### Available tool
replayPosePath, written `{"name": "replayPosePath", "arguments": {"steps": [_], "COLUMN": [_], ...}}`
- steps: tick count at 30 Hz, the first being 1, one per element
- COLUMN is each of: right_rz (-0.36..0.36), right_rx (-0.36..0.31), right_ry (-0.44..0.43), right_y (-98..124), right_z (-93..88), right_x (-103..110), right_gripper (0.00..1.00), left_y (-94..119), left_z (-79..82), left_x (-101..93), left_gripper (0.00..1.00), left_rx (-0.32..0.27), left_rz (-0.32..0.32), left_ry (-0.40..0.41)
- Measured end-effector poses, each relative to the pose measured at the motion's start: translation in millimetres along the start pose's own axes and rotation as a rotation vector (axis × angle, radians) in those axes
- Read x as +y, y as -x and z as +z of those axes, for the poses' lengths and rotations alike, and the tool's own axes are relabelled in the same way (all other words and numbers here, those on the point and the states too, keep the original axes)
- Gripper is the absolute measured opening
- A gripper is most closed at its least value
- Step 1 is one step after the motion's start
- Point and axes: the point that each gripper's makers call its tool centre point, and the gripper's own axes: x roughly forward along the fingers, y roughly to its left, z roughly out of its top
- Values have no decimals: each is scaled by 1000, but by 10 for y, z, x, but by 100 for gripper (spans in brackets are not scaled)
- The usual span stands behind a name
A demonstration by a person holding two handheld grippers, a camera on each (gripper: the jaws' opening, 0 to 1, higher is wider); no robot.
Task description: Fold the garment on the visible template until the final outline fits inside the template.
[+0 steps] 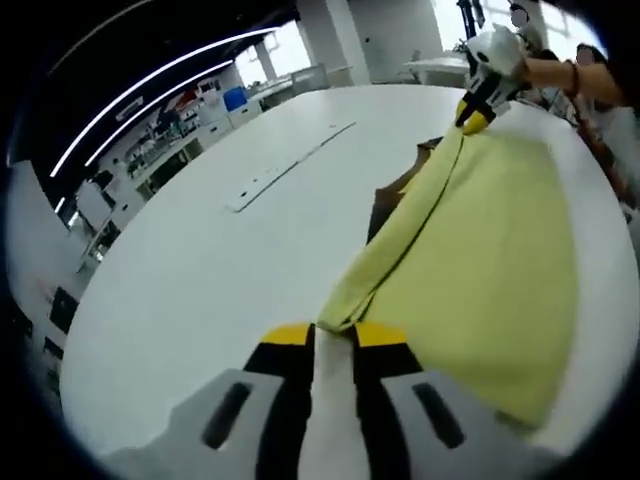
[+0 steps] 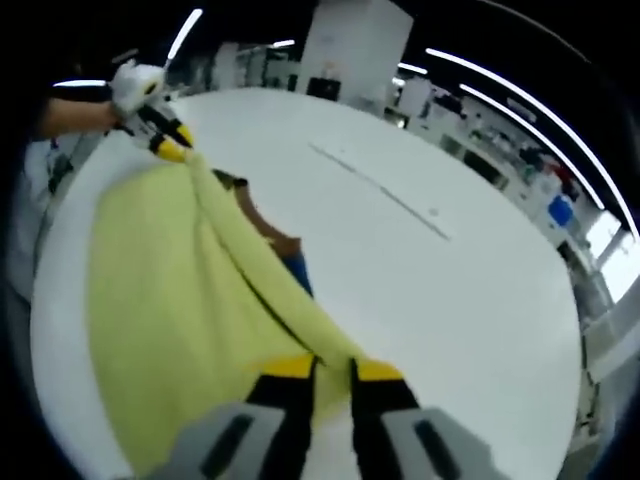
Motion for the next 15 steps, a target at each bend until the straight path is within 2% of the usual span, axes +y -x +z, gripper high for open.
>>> {"name": "replayPosePath", "arguments": {"steps": [2, 4, 6, 9, 15], "right_rz": [10, 21, 9, 1, -29], "right_rx": [-2, -1, -1, 1, -19], "right_ry": [8, 16, 27, 20, 25], "right_y": [-15, -21, -27, -38, 34], "right_z": [-3, 1, 0, 8, 75], "right_x": [-5, 31, 19, 18, -32], "right_gripper": [5, 0, 0, 0, 0], "left_y": [-15, -29, -28, -16, 54], "left_z": [10, 16, 3, 8, 112], "left_x": [-24, -43, -29, -29, 66], "left_gripper": [9, 6, 4, 3, 2], "left_rx": [-4, 14, 20, 11, -60], "left_rz": [-8, 2, 7, 3, 15], "left_ry": [5, -22, -24, 5, 113]}}
